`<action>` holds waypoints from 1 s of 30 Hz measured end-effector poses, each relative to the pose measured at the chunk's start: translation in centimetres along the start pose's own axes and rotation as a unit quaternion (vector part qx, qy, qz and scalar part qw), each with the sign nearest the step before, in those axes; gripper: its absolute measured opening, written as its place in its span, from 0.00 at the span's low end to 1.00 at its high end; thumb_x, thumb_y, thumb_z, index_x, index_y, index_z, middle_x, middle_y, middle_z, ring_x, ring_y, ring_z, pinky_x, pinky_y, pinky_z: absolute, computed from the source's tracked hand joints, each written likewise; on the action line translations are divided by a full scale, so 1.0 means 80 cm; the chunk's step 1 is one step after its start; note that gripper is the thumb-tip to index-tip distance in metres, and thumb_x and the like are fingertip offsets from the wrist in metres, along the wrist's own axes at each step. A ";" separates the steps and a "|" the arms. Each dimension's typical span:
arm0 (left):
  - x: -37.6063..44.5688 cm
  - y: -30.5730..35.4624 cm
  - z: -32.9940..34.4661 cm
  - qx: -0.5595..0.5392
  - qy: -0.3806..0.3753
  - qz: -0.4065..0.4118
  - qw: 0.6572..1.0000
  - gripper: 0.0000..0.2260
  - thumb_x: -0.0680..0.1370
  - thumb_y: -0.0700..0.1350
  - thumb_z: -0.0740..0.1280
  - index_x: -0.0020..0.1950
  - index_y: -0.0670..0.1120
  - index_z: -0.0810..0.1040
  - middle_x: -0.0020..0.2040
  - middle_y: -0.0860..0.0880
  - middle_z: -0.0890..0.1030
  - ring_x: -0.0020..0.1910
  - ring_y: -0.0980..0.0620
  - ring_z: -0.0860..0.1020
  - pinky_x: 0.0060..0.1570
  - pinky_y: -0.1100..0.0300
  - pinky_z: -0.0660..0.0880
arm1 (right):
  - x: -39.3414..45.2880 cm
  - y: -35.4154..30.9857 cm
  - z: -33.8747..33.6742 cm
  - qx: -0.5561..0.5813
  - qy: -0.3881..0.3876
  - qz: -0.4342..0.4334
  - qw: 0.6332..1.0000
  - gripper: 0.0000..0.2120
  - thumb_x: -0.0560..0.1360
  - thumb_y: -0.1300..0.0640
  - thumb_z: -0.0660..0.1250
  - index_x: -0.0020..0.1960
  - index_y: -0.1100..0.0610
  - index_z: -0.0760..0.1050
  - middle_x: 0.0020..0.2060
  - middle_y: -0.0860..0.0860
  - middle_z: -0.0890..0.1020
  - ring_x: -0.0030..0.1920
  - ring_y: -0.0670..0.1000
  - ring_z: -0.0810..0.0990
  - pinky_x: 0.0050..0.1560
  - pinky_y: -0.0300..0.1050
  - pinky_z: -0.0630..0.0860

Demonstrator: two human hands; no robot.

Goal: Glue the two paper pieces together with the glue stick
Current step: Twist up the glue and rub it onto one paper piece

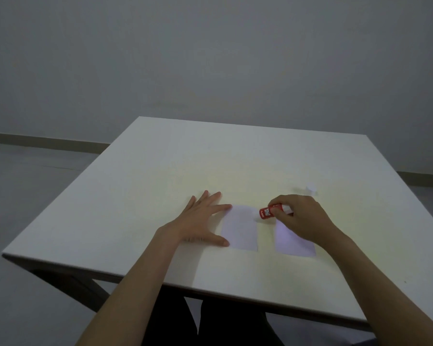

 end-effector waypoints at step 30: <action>-0.016 0.017 -0.023 -0.168 0.038 -0.011 0.985 0.34 0.70 0.58 0.72 0.72 0.63 0.61 0.78 0.56 0.54 0.77 0.56 0.45 0.75 0.50 0.39 | 0.017 -0.012 -0.013 0.431 0.123 0.111 0.887 0.10 0.77 0.55 0.63 0.50 0.56 0.81 0.29 0.50 0.74 0.23 0.43 0.67 0.26 0.33 0.64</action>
Point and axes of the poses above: each hand's wrist, its own x-axis towards the middle knuckle, its own z-axis out of the palm, y = z × x, the point moved 5 cm from there along x, towards the middle knuckle
